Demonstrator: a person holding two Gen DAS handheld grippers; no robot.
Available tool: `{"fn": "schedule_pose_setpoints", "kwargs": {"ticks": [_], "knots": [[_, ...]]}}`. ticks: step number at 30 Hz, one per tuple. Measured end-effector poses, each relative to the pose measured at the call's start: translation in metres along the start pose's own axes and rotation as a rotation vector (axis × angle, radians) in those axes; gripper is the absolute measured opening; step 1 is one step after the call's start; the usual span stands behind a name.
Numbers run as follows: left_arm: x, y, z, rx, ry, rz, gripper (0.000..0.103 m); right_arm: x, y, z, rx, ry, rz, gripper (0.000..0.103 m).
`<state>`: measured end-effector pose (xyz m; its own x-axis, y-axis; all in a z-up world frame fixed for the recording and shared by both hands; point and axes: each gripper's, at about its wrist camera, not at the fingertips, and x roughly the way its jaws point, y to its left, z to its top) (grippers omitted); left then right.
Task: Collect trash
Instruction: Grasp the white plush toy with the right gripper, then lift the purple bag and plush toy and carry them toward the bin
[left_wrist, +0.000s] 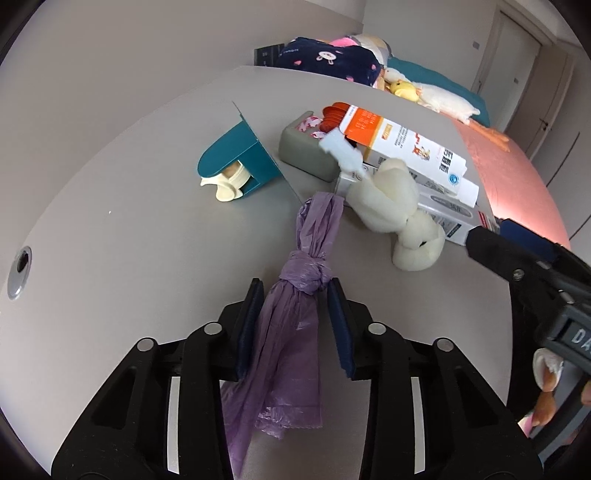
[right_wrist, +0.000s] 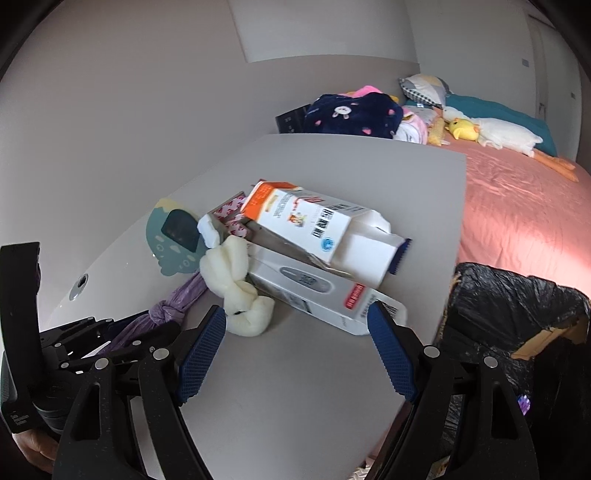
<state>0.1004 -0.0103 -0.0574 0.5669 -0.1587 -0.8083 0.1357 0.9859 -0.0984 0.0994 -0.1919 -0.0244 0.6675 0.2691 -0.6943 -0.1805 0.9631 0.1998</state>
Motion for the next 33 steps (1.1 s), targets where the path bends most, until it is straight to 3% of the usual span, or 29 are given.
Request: {"fn": "schedule_pose_setpoints", "kwargs": {"ticks": [4,16,22,33], "knots": [[-0.005,0.012,0.0,-0.084,0.004,-0.079,0.033,0.013,0.014,0.008,-0.05,0.045,0.021,0.067],[-0.014,0.02,0.001,-0.1,-0.02,-0.049,0.032,0.038,0.044,0.024,-0.136,0.09,0.043,0.061],[-0.019,0.022,-0.001,-0.109,-0.03,-0.039,0.032,0.047,0.058,0.023,-0.176,0.135,0.042,0.04],[-0.027,0.018,-0.001,-0.09,-0.049,-0.047,0.032,0.046,0.05,0.014,-0.151,0.155,0.025,0.023]]}}
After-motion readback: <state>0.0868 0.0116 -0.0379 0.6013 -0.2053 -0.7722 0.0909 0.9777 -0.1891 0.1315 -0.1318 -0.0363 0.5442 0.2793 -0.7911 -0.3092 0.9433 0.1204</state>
